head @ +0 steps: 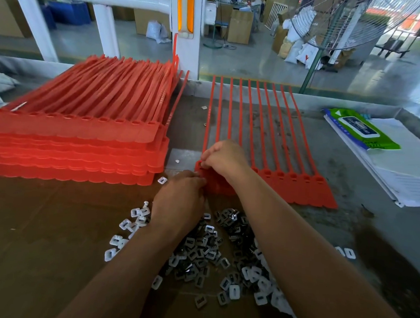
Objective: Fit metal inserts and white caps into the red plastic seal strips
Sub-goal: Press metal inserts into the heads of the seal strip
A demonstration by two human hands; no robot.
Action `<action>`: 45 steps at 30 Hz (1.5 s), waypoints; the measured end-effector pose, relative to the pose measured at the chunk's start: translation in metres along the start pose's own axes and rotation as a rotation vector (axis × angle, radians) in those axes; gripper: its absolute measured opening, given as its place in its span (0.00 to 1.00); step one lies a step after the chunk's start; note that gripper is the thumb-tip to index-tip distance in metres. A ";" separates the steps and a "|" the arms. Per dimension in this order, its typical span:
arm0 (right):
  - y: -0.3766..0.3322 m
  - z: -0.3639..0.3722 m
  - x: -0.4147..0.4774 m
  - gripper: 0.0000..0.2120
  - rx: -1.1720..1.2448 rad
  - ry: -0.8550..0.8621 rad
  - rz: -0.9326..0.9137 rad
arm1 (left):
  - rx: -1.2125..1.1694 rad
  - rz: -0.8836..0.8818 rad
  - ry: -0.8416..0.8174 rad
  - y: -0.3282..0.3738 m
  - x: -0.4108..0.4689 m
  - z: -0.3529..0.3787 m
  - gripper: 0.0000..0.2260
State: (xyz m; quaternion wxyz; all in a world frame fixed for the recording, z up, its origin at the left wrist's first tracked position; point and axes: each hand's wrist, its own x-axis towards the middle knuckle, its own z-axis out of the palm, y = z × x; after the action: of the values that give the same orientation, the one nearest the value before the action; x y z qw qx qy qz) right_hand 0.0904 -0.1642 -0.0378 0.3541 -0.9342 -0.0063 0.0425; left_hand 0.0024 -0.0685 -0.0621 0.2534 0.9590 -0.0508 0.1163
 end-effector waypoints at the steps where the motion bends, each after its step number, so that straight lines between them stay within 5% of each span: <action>1: 0.001 -0.004 -0.002 0.07 0.014 -0.030 -0.023 | -0.005 -0.005 0.000 0.000 0.000 0.000 0.12; 7: 0.006 -0.036 -0.030 0.02 0.326 -0.150 -0.024 | -0.024 -0.015 0.019 0.002 0.000 -0.001 0.10; 19: 0.024 -0.046 -0.088 0.07 -0.152 -0.235 -0.326 | -0.027 -0.028 0.020 0.001 0.002 0.001 0.12; 34: 0.029 -0.028 -0.089 0.04 -0.239 -0.255 -0.370 | -0.031 -0.025 0.014 -0.001 0.003 0.002 0.13; 45: 0.025 -0.038 -0.093 0.04 -0.012 -0.247 -0.364 | -0.013 0.001 0.025 -0.001 0.003 0.001 0.12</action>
State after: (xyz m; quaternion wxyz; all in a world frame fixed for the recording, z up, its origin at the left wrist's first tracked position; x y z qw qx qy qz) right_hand 0.0002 -0.2123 -0.0189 0.3470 -0.9074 -0.2186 0.0917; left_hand 0.0057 -0.0685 -0.0629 0.2601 0.9558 -0.0488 0.1279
